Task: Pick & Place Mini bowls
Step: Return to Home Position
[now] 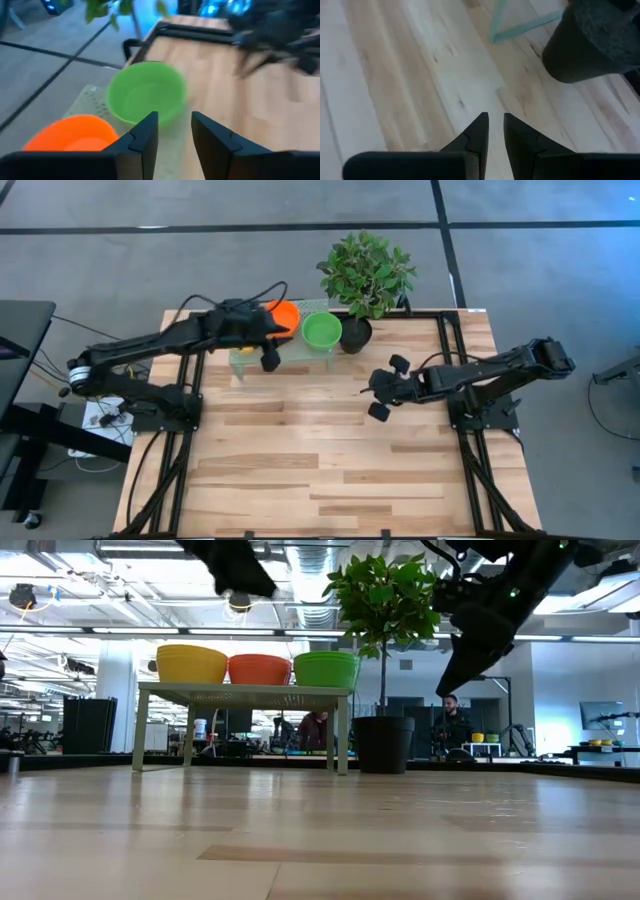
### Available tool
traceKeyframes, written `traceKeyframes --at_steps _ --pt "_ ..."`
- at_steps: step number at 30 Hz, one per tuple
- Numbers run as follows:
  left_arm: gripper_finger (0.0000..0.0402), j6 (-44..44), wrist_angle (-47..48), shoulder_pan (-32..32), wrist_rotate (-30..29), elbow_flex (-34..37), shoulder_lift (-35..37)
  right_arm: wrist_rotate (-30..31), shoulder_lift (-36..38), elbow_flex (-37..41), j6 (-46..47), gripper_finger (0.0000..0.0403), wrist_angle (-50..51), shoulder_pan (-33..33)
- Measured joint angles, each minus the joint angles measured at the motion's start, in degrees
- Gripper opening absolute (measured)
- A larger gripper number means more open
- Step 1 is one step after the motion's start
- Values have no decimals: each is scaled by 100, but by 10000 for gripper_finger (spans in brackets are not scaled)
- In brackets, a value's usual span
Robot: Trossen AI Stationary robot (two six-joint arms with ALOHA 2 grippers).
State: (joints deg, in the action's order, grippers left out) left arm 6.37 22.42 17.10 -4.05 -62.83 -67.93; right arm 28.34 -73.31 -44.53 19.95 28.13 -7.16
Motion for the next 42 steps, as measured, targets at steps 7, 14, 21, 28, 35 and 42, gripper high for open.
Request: traceKeyframes --at_steps 7,14,21,28,35,42 --pt "111 -306 301 -1102 -470 283 1432 -171 67 -9 76 54 271 3" --pt "106 -984 287 -2141 -1710 1881 2992 -374 185 -166 313 54 280 44" --pt "106 -1114 -746 -2508 -1738 3455 4036 -1338 1229 -758 -24 54 -283 -230" --pt "107 -1036 -906 -2548 -1738 3860 4842 -1144 2619 -299 -1065 54 -713 -877" --pt "108 -983 -1427 -2548 -760 4593 5601 -1957 4208 1636 -1121 54 -2225 -902" --pt "108 -973 -2171 -2548 -702 5226 5945 -2184 5694 2645 -1409 54 -2662 -730"
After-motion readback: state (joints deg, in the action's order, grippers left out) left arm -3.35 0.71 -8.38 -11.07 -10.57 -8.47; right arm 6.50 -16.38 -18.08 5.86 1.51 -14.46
